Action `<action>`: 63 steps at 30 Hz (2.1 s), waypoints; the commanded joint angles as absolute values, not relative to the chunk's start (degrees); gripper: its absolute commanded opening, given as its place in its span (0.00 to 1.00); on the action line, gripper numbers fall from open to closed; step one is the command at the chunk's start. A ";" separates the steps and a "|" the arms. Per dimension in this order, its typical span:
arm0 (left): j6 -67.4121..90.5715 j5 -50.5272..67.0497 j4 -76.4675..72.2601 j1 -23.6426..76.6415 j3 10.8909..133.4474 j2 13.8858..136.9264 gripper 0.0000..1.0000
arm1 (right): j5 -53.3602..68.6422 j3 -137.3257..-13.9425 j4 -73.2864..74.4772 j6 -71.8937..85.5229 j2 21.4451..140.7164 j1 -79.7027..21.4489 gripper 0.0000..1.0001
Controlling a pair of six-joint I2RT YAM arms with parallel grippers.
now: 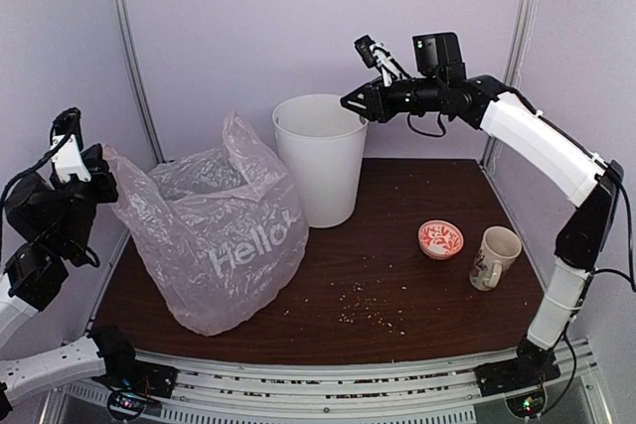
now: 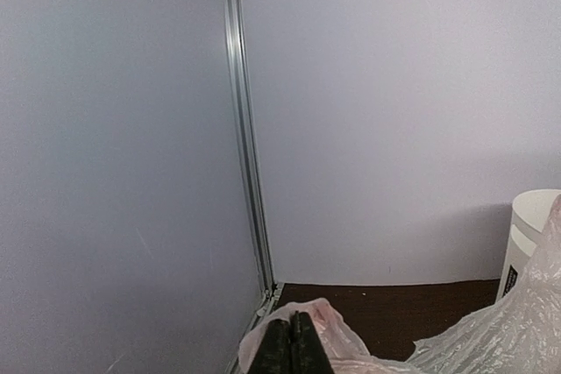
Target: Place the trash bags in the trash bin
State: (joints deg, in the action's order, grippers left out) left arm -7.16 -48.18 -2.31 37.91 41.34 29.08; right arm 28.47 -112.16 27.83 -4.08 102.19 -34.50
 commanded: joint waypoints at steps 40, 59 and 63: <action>-8.62 -44.94 -6.14 37.48 37.62 28.11 0.00 | 30.10 -123.52 41.66 -21.85 112.06 -31.60 0.41; -8.61 -44.09 -6.15 37.25 37.18 27.51 0.00 | 21.11 -131.40 46.23 -28.20 119.81 -35.77 0.35; -8.50 -43.77 -6.17 37.17 37.18 27.51 0.00 | 19.00 -132.27 49.78 -31.07 119.92 -38.01 0.30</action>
State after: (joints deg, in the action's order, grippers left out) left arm -7.92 -44.93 -3.44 37.63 37.80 28.01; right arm 22.15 -130.30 44.58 -27.64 119.02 -35.66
